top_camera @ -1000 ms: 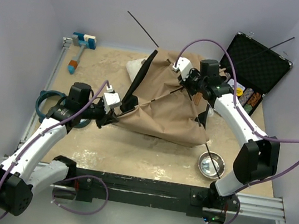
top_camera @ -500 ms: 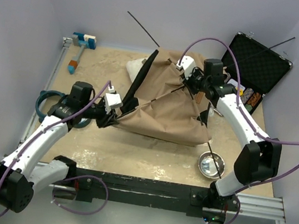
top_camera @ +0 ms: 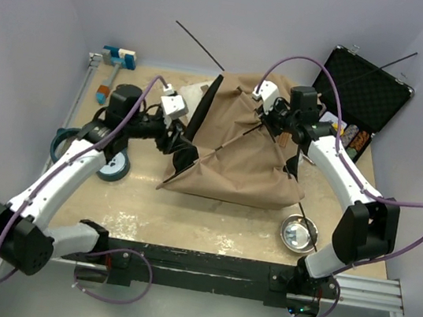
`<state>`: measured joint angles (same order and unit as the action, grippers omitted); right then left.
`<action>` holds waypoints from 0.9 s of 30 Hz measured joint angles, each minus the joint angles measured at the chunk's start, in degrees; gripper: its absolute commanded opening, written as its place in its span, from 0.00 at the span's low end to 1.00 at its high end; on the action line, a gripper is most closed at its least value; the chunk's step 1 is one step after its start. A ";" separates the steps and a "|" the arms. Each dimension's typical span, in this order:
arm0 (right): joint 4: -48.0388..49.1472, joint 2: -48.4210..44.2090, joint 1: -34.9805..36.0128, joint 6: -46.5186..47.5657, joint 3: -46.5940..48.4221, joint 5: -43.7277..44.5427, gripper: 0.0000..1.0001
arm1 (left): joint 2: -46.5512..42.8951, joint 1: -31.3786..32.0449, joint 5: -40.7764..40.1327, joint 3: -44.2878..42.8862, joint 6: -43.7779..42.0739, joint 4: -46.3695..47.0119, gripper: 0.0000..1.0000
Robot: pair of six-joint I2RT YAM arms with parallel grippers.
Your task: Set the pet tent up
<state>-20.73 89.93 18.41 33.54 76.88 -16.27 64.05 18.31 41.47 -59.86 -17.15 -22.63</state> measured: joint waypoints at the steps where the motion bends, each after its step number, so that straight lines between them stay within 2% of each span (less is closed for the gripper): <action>1: 0.20 -0.07 0.00 -0.15 -0.11 -0.07 0.00 | 1.79 1.20 -0.44 -0.31 2.10 1.99 0.57; 6: 0.92 -0.09 -0.11 -1.42 -0.15 -0.44 0.00 | 12.55 6.86 -0.02 -2.25 13.84 13.29 0.59; 12: 1.51 -0.09 -0.33 -2.91 -0.15 -1.36 0.00 | 26.56 11.30 0.15 -10.16 23.67 23.32 0.50; 18: 1.77 -0.09 -0.48 -4.52 -0.13 -1.84 0.00 | 34.51 14.88 -1.57 -15.61 25.66 29.00 0.40; 27: 1.92 -0.09 -0.85 -5.70 -0.07 -2.91 0.00 | 38.77 16.59 -6.82 -15.89 25.31 33.09 0.39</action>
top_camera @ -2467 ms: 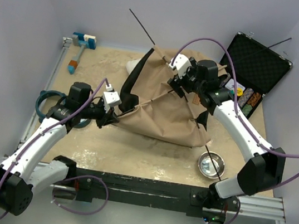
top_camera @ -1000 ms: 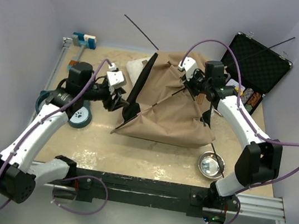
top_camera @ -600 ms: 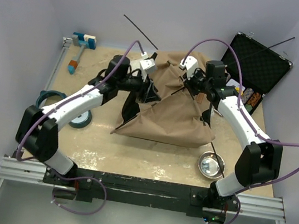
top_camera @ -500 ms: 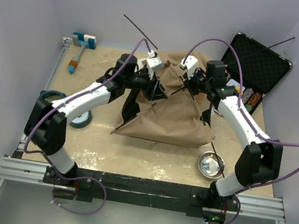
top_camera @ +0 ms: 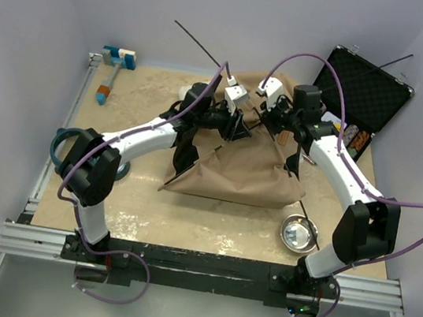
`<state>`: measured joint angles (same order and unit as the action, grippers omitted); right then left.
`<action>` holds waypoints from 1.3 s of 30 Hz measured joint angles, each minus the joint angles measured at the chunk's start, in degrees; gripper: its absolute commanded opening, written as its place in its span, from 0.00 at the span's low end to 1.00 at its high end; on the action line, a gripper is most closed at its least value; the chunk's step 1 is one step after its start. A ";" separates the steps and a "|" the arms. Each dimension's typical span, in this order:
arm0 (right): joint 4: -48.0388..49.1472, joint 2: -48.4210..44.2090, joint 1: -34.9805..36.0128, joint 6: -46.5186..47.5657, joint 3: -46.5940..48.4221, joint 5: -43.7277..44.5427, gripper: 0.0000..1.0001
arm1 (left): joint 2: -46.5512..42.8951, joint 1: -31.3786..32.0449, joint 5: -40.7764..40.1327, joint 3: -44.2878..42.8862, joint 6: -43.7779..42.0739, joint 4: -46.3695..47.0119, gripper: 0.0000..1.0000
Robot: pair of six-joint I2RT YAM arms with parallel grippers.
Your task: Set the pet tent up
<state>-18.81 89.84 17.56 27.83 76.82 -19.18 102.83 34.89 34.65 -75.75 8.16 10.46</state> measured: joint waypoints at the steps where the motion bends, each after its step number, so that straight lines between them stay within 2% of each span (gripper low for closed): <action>1: -0.02 0.00 -0.02 -0.07 0.04 -0.04 0.00 | 0.24 0.00 -0.74 0.00 0.02 0.68 0.39; 11: 0.04 0.00 -0.02 -0.48 0.09 -0.94 0.00 | 3.10 0.59 -3.58 0.00 0.35 5.07 0.36; 13: -0.24 0.00 -0.02 -0.72 0.09 -0.96 0.00 | 3.93 0.85 -3.74 0.00 0.22 5.49 0.23; 15: -0.63 0.00 -0.07 -0.85 0.09 -0.98 0.00 | 4.42 0.87 -4.09 0.00 0.20 5.73 0.05; 16: -0.70 0.00 -0.11 -0.87 0.09 -1.05 0.00 | 4.52 0.85 -4.37 0.00 0.15 5.77 0.00; 21: -0.94 0.00 -0.31 -0.90 0.11 -1.38 0.00 | 4.46 0.76 -4.87 0.15 -0.39 5.60 0.00; 24: -1.16 0.00 -0.26 -1.16 0.11 -1.90 0.00 | 3.61 0.74 -4.87 1.40 -1.51 5.49 0.16; 29: -1.16 0.00 -0.28 -1.84 0.11 -2.84 0.00 | 2.54 0.76 -4.59 2.58 -2.75 5.33 0.22; 34: -0.87 0.00 -0.33 -2.45 0.11 -2.84 0.00 | 2.54 0.81 -4.31 2.58 -2.71 5.01 0.23; 35: -0.87 0.00 -0.33 -2.56 0.11 -2.84 0.00 | 2.58 0.81 -4.31 2.56 -2.71 5.01 0.23; 38: -0.92 0.00 -0.33 -2.95 0.20 -2.86 0.00 | 2.73 0.85 -4.28 2.54 -2.73 5.07 0.04; 39: -0.98 0.00 -0.33 -3.04 0.26 -2.84 0.00 | 2.84 0.85 -4.28 2.51 -2.58 5.09 0.00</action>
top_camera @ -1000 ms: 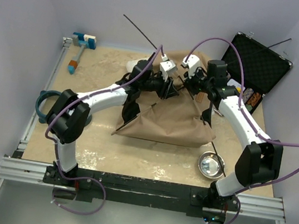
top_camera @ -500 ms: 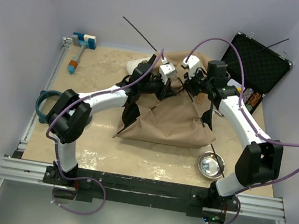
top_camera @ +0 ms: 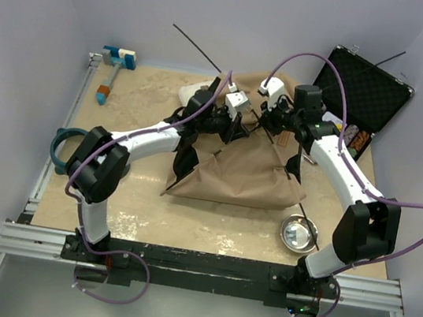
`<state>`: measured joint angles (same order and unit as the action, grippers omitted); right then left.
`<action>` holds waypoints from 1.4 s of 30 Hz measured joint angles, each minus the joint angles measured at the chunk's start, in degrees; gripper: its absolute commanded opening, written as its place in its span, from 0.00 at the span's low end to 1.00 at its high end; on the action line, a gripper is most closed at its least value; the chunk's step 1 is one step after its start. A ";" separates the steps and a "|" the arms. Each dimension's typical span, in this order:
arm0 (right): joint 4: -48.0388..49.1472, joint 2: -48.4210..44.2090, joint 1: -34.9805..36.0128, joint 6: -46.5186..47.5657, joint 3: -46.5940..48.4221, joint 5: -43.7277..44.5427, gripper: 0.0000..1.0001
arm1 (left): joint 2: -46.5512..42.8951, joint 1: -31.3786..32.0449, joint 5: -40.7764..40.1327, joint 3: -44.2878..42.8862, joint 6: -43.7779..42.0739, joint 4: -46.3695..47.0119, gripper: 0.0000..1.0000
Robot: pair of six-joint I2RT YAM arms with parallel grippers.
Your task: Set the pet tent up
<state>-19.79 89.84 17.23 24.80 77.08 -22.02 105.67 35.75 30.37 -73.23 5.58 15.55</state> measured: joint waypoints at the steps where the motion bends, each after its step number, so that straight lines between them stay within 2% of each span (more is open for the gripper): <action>1: -0.07 0.00 0.00 -0.09 0.07 0.00 0.00 | 0.15 0.00 -0.22 -0.04 0.09 0.02 0.00; 7: -0.28 0.46 0.00 -0.22 0.39 -0.02 0.00 | -0.33 -0.13 -0.63 1.01 0.02 -0.13 0.00; 15: -1.18 1.92 1.68 -0.70 2.97 -2.36 0.00 | -10.84 -2.32 -1.07 12.94 -0.22 0.76 0.00; 16: -1.68 2.03 1.86 -0.79 3.63 -3.15 0.12 | -11.85 -2.43 -1.11 13.81 -0.22 0.96 0.00; 18: -3.06 2.36 1.97 -0.90 5.14 -4.28 0.54 | -12.79 -2.51 -1.20 14.40 -0.15 1.09 0.00; 19: -3.34 2.58 1.90 -0.98 5.95 -4.33 0.64 | -12.85 -2.51 -1.18 14.40 -0.02 1.07 0.00; 21: -3.08 3.10 1.16 -0.92 7.91 -4.07 0.73 | -12.81 -2.49 -0.46 14.64 0.50 -0.11 0.00; 29: -5.09 0.90 -0.63 -1.55 9.55 -4.92 0.71 | -12.70 -2.29 0.94 14.91 1.86 -1.51 0.00; 35: -8.24 -3.04 -0.37 -0.72 4.59 -8.90 0.73 | -12.70 -2.29 1.09 14.91 2.36 -1.51 0.00; 38: -8.70 -3.13 0.39 -0.70 2.27 -10.73 0.77 | -12.70 -2.29 1.18 14.88 2.36 -1.55 0.00; 42: -8.04 -2.16 2.19 -0.85 -0.42 -10.75 0.76 | -12.70 -2.29 1.27 14.84 2.34 -1.68 0.00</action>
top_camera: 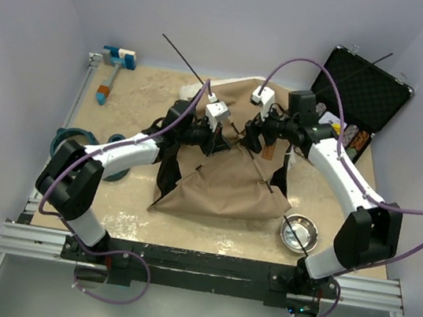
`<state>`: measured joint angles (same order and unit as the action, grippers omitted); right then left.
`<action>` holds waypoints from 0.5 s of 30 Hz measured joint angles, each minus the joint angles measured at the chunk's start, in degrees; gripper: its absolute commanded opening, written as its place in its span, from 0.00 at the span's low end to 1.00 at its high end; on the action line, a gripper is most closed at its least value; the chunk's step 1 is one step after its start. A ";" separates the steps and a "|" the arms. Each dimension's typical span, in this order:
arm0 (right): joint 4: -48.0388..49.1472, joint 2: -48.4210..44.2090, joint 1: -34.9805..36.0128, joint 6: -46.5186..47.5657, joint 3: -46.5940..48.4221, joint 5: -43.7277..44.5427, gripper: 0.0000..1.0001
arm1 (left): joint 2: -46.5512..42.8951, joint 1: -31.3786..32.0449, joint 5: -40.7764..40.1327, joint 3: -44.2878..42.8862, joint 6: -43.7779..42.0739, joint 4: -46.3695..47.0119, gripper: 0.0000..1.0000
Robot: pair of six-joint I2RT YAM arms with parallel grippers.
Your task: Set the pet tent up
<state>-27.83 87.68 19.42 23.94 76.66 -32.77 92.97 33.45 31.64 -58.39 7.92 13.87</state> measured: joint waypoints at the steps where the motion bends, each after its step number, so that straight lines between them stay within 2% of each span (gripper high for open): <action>1: 0.59 0.39 0.42 -0.02 -0.52 0.02 0.75 | 0.00 0.00 0.09 0.00 0.02 -0.11 0.00; 8: 4.66 3.58 1.36 -0.44 -1.88 0.02 0.67 | 0.00 0.00 0.72 0.00 0.02 -1.62 0.00; 9: 4.98 3.76 1.33 -0.37 -1.90 0.02 0.62 | 0.00 0.00 0.76 0.02 0.02 -1.66 0.00; 15: 6.12 3.52 1.70 1.09 -3.28 -1.20 0.01 | -0.17 -0.04 0.22 0.02 -0.11 -2.54 0.00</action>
<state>-21.71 91.20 21.12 25.04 73.38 -33.98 92.79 33.41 31.86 -58.37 7.81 11.33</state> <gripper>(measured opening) 0.291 0.039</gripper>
